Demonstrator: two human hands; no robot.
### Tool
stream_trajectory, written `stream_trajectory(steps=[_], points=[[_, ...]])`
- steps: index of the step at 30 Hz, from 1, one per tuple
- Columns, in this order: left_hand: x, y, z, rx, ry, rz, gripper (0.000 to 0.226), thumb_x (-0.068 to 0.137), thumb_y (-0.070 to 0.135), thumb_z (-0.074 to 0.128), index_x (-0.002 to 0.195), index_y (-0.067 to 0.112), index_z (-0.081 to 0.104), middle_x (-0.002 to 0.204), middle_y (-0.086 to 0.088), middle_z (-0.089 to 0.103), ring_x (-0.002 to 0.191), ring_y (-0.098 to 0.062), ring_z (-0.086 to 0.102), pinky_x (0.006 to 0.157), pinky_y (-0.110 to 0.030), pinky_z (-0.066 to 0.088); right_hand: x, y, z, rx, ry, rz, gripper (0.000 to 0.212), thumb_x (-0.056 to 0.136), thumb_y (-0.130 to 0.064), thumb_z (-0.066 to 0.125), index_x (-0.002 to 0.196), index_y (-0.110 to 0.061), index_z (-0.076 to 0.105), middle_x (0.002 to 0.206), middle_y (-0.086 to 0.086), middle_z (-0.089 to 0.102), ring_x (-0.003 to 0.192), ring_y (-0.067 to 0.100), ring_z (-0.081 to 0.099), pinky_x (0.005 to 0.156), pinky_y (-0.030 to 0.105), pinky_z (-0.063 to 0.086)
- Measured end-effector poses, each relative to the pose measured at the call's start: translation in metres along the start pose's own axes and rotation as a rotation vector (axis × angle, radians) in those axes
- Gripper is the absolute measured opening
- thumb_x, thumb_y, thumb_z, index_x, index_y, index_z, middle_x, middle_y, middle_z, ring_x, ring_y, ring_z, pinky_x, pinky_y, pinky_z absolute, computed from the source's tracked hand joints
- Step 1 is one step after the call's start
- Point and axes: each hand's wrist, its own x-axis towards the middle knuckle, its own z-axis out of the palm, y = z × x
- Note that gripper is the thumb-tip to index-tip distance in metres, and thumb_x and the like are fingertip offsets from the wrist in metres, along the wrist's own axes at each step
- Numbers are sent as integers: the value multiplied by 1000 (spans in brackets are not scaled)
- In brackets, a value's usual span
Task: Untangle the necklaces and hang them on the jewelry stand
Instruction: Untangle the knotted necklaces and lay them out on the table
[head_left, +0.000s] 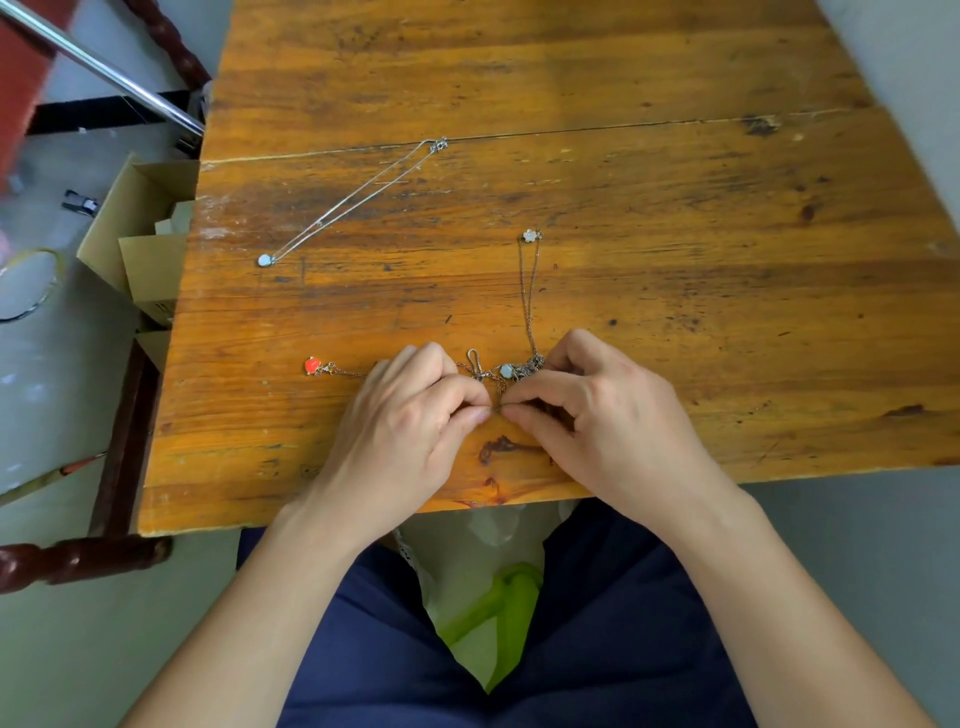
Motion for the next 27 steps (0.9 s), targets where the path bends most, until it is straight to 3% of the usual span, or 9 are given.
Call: stream_trajectory(steps=[4,8,13,15,18,21,27], points=[[-3,-2,3,-4,3,-21,19,97,25,52,92,11,65,89,-1,50,85,-21,49,74,-41,43,-1,-1,6,-73,-6,-54,24,99,-36,53,95,-21,70,92,0,51,82,21,58,63,36,49],[-1,1,-2,-97,29,-62,24,98,26,47,96,8,63,96,-2,47,91,-20,49,77,-31,42,-3,2,10,-14,13,-25,27,102,-34,47,100,-15,67,95,2,51,82,24,57,70,42,50],[8,1,-10,-212,56,-164,20,98,24,49,98,8,62,103,-1,49,92,-7,47,84,-9,32,-16,3,6,241,158,115,14,97,-22,65,104,-12,71,95,-1,50,79,4,49,68,23,48],[13,3,-13,-249,70,-205,14,98,20,51,96,9,61,98,3,54,87,3,47,80,-4,32,-21,0,7,265,202,132,11,92,-18,72,102,-13,75,92,-2,49,78,0,47,69,15,44],[19,7,-14,-290,57,-289,9,99,16,55,95,13,62,79,18,53,77,14,49,68,-2,33,-24,-5,11,220,183,75,17,91,-22,72,106,-16,78,88,-1,50,76,10,52,67,23,47],[21,11,-13,-306,58,-312,8,98,16,56,94,14,62,67,19,50,67,12,50,60,-4,33,-21,-8,16,127,171,11,24,93,-24,69,115,-16,76,85,2,51,73,17,53,60,33,48],[21,9,-11,-288,101,-341,7,98,20,56,94,19,62,66,18,49,61,3,48,56,-8,33,-12,-9,21,1,195,-12,24,97,-23,64,116,-14,76,80,5,50,69,23,52,55,38,49]])
